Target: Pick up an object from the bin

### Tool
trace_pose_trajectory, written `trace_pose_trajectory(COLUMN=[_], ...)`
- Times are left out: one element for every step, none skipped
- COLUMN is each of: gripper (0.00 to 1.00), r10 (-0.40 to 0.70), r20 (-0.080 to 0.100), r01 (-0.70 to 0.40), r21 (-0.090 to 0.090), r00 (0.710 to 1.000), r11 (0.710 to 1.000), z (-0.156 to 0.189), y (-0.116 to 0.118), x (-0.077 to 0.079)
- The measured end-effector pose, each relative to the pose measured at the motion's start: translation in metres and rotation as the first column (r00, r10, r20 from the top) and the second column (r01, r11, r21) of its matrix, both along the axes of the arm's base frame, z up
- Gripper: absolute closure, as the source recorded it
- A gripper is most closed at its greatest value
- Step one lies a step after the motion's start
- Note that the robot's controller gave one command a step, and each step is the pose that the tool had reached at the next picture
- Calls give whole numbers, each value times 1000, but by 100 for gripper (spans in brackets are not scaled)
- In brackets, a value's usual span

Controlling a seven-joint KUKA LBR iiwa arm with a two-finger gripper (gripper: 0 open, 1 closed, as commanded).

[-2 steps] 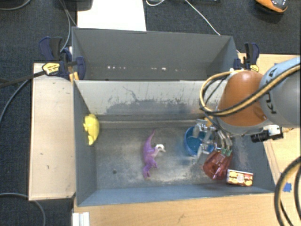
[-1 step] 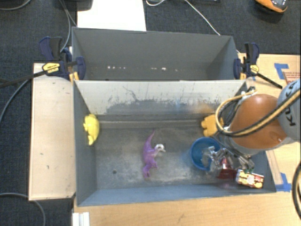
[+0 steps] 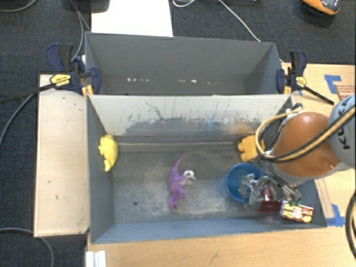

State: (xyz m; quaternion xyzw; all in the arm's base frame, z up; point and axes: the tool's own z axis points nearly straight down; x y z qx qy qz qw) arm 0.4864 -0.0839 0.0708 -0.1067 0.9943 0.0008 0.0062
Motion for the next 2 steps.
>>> trace_pose_trajectory(gripper=[100, 100], r10=[-17, -19], r20=[4, 4], r01=[17, 19], r21=[1, 2], r00=[1000, 1000], r11=[1000, 1000], z=[87, 87], y=[3, 3], x=[1, 1])
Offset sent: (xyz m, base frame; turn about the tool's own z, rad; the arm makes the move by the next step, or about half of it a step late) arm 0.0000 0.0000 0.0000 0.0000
